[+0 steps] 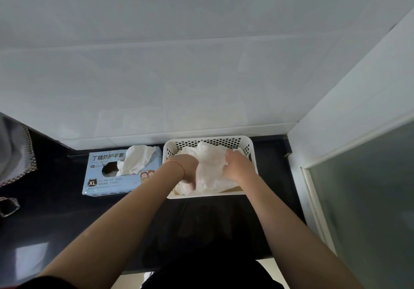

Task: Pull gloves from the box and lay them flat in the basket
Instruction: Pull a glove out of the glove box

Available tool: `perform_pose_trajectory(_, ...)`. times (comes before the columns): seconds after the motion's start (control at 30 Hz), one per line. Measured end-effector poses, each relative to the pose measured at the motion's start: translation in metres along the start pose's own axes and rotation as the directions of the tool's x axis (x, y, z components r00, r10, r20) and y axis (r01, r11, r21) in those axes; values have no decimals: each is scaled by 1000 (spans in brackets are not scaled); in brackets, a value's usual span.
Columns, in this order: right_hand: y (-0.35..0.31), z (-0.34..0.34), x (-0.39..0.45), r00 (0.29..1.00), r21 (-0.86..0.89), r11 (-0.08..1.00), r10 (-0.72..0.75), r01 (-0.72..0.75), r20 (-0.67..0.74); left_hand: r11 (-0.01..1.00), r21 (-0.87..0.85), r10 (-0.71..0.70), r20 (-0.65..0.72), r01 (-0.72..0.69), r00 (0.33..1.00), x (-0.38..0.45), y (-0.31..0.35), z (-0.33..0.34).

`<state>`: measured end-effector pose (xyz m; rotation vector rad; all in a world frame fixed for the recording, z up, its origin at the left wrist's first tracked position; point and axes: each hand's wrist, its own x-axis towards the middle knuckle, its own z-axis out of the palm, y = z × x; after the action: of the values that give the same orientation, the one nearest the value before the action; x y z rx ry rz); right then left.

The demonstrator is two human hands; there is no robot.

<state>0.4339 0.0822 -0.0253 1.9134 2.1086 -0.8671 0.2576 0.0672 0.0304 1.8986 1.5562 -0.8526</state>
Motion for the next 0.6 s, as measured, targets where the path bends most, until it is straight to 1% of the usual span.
perform_pose_trajectory(0.03,-1,-2,0,1000,3,1000,-2,2,-4,998,-53,19,-68,-23,997,0,5,-4)
perform_pose_trajectory(0.1,-3,-5,0,1000,-15,999,-30,30,-8,990,-136,14,-239,-47,971,6,15,-7)
perform_pose_trajectory(0.13,-3,-6,-2,999,-38,998,-50,50,-4,986,-162,0,-283,-48,959,11,19,-4)
perform_pose_trajectory(0.17,-4,-6,-3,998,-63,996,-67,67,5,984,-175,-15,-280,-35,960,17,20,0)
perform_pose_trajectory(0.27,-1,-2,-5,996,-145,987,-63,71,60,978,-204,-65,-124,39,990,33,13,20)
perform_pose_trajectory(0.3,0,0,-4,995,-151,986,-52,64,81,973,-222,-80,-99,57,992,38,10,27)
perform_pose_trajectory(0.37,3,6,-2,992,-144,988,-38,55,118,964,-256,-101,-112,70,989,42,5,37)
perform_pose_trajectory(0.43,4,13,2,990,-151,987,-39,59,137,967,-249,-95,-149,55,984,44,3,46)
perform_pose_trajectory(0.6,6,22,9,990,-161,986,-17,40,141,967,-256,-60,-165,16,984,50,-2,61)
